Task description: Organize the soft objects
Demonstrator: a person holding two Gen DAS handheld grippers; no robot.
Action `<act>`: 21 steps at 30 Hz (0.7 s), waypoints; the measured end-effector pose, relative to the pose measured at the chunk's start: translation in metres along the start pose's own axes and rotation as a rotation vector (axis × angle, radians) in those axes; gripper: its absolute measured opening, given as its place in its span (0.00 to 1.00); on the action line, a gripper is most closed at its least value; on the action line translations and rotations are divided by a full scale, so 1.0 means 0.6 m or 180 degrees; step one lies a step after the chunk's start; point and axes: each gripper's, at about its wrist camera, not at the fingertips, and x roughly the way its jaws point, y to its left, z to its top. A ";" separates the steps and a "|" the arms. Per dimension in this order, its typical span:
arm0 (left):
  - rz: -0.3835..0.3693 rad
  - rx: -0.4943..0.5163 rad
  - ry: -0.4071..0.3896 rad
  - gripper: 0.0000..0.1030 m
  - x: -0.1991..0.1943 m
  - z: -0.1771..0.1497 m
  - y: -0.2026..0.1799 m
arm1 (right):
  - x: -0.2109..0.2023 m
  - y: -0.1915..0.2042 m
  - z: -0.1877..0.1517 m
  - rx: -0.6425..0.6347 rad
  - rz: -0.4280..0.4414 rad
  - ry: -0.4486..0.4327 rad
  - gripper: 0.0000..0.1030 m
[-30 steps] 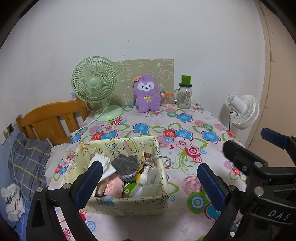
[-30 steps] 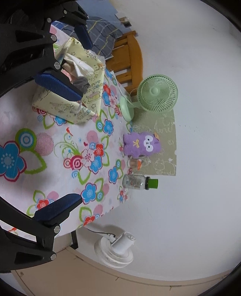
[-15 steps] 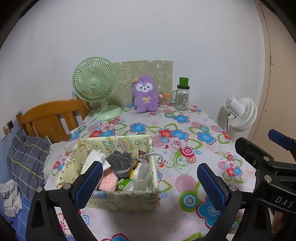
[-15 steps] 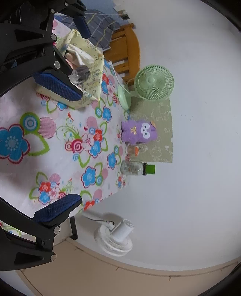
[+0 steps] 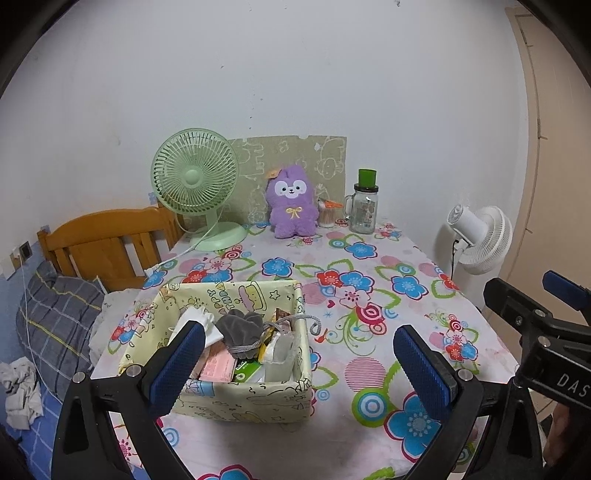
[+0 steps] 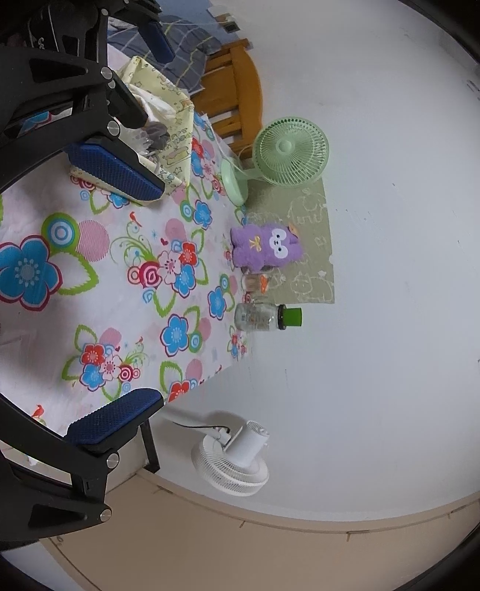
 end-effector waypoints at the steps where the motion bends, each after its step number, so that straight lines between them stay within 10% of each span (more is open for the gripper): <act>1: 0.0001 0.0000 -0.0006 1.00 -0.001 0.000 0.000 | 0.000 -0.001 -0.001 0.0008 -0.0002 0.0000 1.00; 21: -0.0012 -0.0035 -0.0024 1.00 -0.002 0.007 0.007 | -0.005 -0.009 -0.003 0.0015 -0.0102 -0.0026 1.00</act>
